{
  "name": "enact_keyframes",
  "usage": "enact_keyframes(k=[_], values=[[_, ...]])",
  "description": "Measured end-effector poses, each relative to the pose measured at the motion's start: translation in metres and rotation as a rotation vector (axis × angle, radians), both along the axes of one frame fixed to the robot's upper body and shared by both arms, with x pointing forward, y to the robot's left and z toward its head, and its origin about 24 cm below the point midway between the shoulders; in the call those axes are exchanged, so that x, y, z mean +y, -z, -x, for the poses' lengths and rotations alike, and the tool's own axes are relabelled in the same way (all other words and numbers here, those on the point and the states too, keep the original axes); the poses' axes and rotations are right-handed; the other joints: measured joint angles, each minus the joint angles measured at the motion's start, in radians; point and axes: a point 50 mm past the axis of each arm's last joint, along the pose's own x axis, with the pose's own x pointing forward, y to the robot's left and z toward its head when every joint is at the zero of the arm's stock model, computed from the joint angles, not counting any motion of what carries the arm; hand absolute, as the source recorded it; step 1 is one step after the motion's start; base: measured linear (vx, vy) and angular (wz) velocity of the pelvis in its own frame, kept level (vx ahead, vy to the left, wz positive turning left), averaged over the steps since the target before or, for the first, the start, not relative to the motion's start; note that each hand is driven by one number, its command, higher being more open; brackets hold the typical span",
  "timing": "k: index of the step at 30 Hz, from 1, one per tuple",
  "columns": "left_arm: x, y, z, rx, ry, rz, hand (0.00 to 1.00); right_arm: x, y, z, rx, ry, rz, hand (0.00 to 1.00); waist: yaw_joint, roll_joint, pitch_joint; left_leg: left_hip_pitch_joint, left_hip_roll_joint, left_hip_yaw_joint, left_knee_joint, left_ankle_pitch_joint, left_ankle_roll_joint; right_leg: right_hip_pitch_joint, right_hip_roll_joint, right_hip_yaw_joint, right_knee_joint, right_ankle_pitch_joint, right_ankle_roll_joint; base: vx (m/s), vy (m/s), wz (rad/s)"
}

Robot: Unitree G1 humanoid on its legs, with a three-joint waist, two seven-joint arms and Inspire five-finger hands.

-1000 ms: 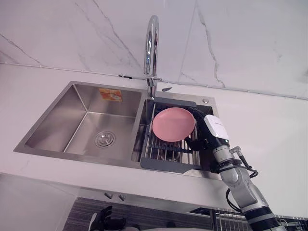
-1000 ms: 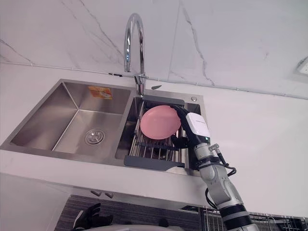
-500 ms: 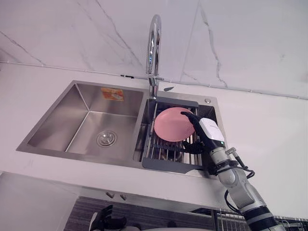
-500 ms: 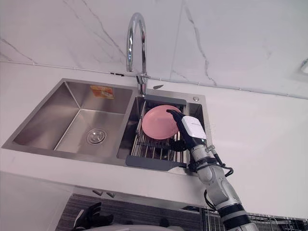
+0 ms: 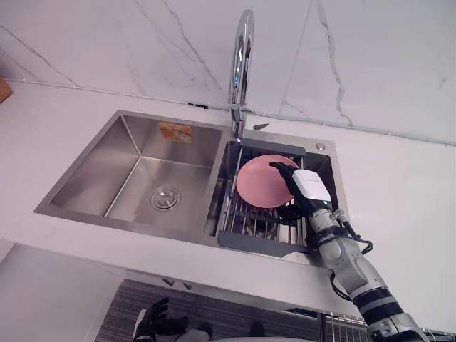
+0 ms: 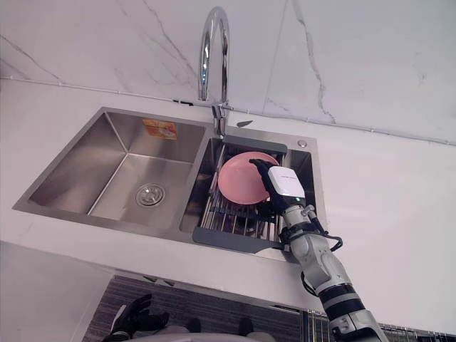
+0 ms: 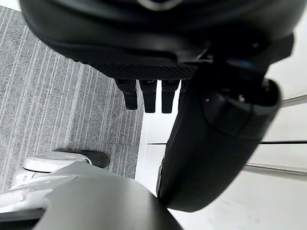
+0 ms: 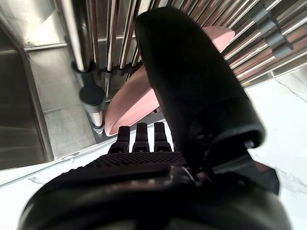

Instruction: Walk over to the sink, pick up the cup, carry it to the dishwasher, place the cup inside the dishwasher, then close the dishwasher door

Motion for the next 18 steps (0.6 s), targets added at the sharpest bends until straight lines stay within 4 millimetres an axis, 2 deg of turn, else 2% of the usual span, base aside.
enact_keyframes(k=[7,12,18], values=[[0.000,-0.001,-0.003,-0.017,-0.004,0.003,0.90,-0.002,0.001,-0.008,0.009,0.019,0.012,0.30,0.005,0.000,0.022,-0.003,-0.005,-0.004,0.000,0.003,0.004,-0.007,-0.005,-0.003,0.017,-0.006,0.005,-0.01,0.005,0.01],[0.000,-0.002,-0.004,-0.019,-0.004,0.003,0.90,-0.002,-0.014,-0.019,-0.050,0.014,0.020,0.30,0.006,0.000,0.023,-0.003,-0.006,-0.005,0.000,0.003,0.005,-0.007,-0.005,-0.004,0.018,-0.007,0.005,0.00,0.000,0.00],[0.000,-0.002,-0.003,-0.019,-0.011,0.007,0.90,-0.001,-0.017,-0.019,-0.068,-0.008,0.015,0.30,0.007,-0.002,0.024,0.002,-0.006,-0.004,-0.003,0.004,0.005,-0.007,-0.005,-0.003,0.020,-0.007,0.005,0.00,0.000,0.00]])
